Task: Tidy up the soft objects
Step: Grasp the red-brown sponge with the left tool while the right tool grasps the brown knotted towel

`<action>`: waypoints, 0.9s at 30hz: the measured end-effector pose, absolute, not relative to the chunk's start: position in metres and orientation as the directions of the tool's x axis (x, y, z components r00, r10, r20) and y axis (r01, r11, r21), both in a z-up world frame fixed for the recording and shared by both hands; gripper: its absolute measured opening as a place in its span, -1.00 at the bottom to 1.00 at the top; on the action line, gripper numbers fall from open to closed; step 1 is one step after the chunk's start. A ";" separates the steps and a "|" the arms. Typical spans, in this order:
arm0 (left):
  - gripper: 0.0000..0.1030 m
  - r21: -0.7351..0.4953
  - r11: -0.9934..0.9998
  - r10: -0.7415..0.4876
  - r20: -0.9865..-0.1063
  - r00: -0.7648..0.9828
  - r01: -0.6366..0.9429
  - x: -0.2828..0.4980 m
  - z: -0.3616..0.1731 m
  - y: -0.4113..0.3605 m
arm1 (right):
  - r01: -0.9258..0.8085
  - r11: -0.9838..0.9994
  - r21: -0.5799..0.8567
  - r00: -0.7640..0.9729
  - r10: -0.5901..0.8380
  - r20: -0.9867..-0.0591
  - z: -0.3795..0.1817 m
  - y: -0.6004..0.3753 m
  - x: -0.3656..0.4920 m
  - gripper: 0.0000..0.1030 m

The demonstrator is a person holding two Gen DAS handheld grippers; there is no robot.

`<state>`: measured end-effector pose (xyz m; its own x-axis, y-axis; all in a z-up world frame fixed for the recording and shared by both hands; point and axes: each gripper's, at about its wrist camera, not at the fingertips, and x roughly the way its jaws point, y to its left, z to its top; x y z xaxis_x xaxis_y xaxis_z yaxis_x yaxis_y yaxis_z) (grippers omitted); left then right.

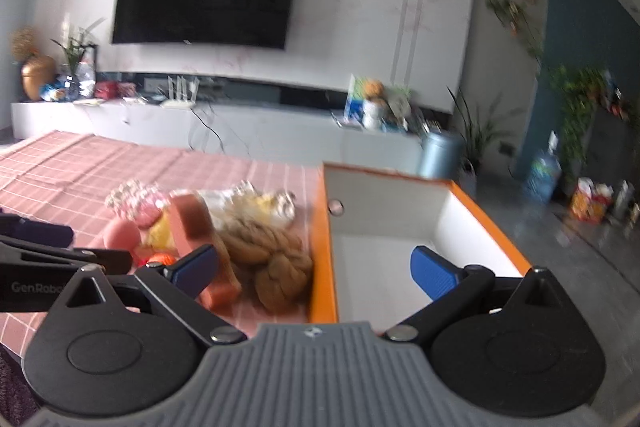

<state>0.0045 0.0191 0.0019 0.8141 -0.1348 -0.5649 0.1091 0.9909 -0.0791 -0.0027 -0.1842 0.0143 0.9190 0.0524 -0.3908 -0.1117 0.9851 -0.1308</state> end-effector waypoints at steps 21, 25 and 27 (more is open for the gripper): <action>0.26 -0.261 0.949 -0.306 -0.632 0.712 0.176 0.061 -0.010 0.049 | -0.357 0.909 -0.214 0.780 0.164 -0.605 -0.018 -0.135 0.091 -0.43; 0.28 -0.293 0.936 -0.342 -0.637 0.691 0.193 0.072 -0.012 0.042 | -0.370 0.896 -0.244 0.766 0.146 -0.626 -0.031 -0.135 0.099 -0.44; 0.28 -0.313 0.929 -0.358 -0.639 0.681 0.194 0.079 -0.014 0.037 | -0.389 0.889 -0.241 0.753 0.156 -0.640 -0.037 -0.133 0.101 -0.48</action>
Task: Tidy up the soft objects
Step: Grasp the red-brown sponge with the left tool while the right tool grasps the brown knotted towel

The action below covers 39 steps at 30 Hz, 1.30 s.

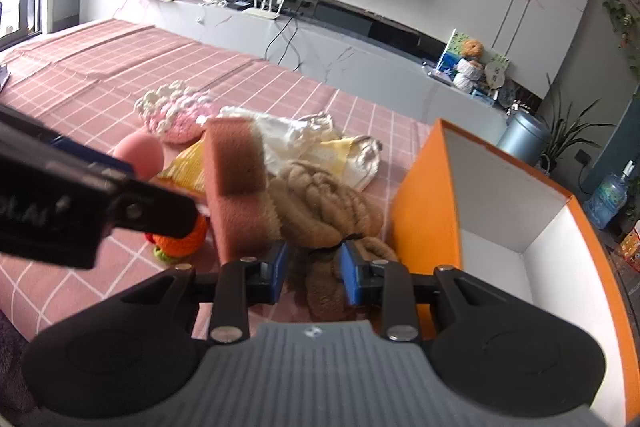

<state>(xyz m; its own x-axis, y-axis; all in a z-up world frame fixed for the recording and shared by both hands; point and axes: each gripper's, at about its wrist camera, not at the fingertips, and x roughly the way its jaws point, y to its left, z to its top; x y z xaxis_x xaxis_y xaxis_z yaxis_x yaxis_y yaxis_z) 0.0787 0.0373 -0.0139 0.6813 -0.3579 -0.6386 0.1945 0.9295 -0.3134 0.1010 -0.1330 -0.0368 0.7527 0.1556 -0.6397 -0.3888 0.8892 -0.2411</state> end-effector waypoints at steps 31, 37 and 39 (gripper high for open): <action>0.43 -0.336 0.942 -0.274 -0.766 0.582 0.002 0.126 -0.025 0.023 | -0.642 0.593 -0.486 0.669 0.124 -0.733 -0.020 -0.121 0.134 -0.10; 0.52 -0.378 0.925 -0.281 -0.751 0.597 -0.040 0.135 -0.021 0.027 | -0.754 0.402 -0.520 0.604 0.114 -0.789 -0.032 -0.105 0.152 0.15; 0.63 -0.385 0.920 -0.270 -0.764 0.586 -0.078 0.140 -0.021 0.030 | -0.781 0.390 -0.488 0.568 0.120 -0.814 -0.036 -0.103 0.162 0.16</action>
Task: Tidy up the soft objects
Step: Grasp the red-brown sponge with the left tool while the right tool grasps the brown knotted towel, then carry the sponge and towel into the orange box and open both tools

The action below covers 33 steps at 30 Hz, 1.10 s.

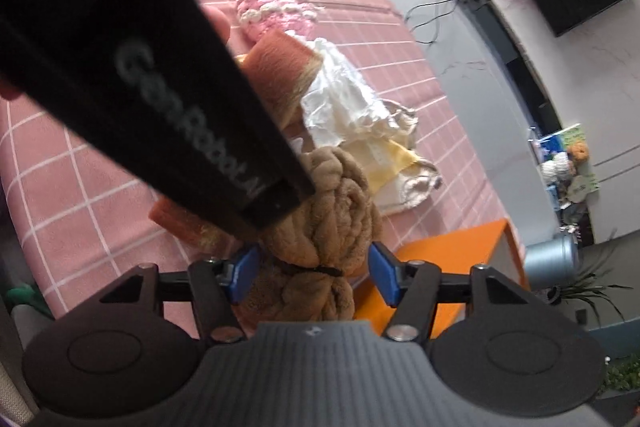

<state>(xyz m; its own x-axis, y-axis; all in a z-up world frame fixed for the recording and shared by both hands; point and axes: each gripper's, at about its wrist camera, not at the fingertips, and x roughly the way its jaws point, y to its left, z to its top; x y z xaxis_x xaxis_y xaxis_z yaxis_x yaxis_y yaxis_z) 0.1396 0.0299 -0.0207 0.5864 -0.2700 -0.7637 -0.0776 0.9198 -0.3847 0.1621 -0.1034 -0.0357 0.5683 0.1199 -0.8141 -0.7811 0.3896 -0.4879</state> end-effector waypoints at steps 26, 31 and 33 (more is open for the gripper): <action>-0.03 -0.466 0.881 -0.324 -0.725 0.608 -0.087 0.148 -0.025 0.046 | -0.679 0.711 -0.182 0.486 0.250 -0.837 0.016 -0.138 0.215 -0.76; -0.13 -0.471 0.881 -0.349 -0.701 0.622 -0.037 0.135 -0.024 0.047 | -0.569 0.821 -0.050 0.530 0.320 -0.786 0.031 -0.159 0.207 -0.76; -0.15 -0.479 0.878 -0.363 -0.682 0.635 -0.012 0.129 -0.022 0.047 | -0.529 0.848 0.006 0.550 0.348 -0.759 0.022 -0.168 0.199 -0.76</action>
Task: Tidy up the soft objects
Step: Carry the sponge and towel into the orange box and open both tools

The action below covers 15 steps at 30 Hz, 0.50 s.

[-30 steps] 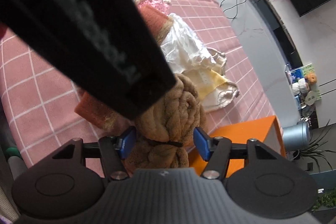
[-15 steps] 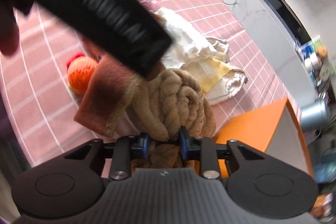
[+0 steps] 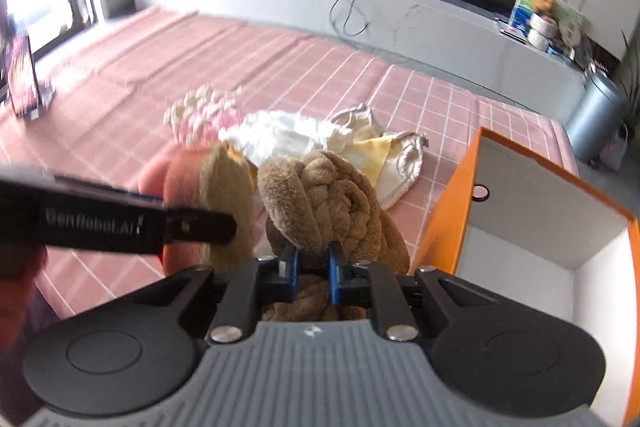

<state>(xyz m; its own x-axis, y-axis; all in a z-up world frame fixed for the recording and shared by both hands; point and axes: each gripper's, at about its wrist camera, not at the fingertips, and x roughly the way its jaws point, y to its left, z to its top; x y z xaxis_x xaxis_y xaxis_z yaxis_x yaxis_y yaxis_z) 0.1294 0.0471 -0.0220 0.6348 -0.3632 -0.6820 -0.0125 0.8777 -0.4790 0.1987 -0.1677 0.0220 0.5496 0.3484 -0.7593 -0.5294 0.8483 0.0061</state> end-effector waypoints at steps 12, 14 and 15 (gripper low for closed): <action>-0.17 -0.464 0.882 -0.374 -0.579 0.724 0.084 0.103 0.024 0.039 | -0.389 0.916 0.097 0.697 0.362 -0.620 0.043 -0.193 0.164 -0.76; -0.17 -0.455 0.884 -0.380 -0.561 0.735 0.110 0.099 0.035 0.034 | -0.375 0.922 0.097 0.719 0.356 -0.597 0.053 -0.199 0.157 -0.76; -0.16 -0.451 0.884 -0.384 -0.553 0.740 0.122 0.097 0.041 0.031 | -0.369 0.924 0.097 0.730 0.353 -0.585 0.057 -0.203 0.153 -0.76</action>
<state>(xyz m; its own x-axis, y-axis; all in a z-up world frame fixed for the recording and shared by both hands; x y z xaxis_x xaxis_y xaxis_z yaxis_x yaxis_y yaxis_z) 0.0970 0.0313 0.0408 0.7397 -0.3838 -0.5528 0.1221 0.8843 -0.4506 0.1529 -0.2028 0.0569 0.7303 0.3525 -0.5852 -0.3689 0.9244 0.0965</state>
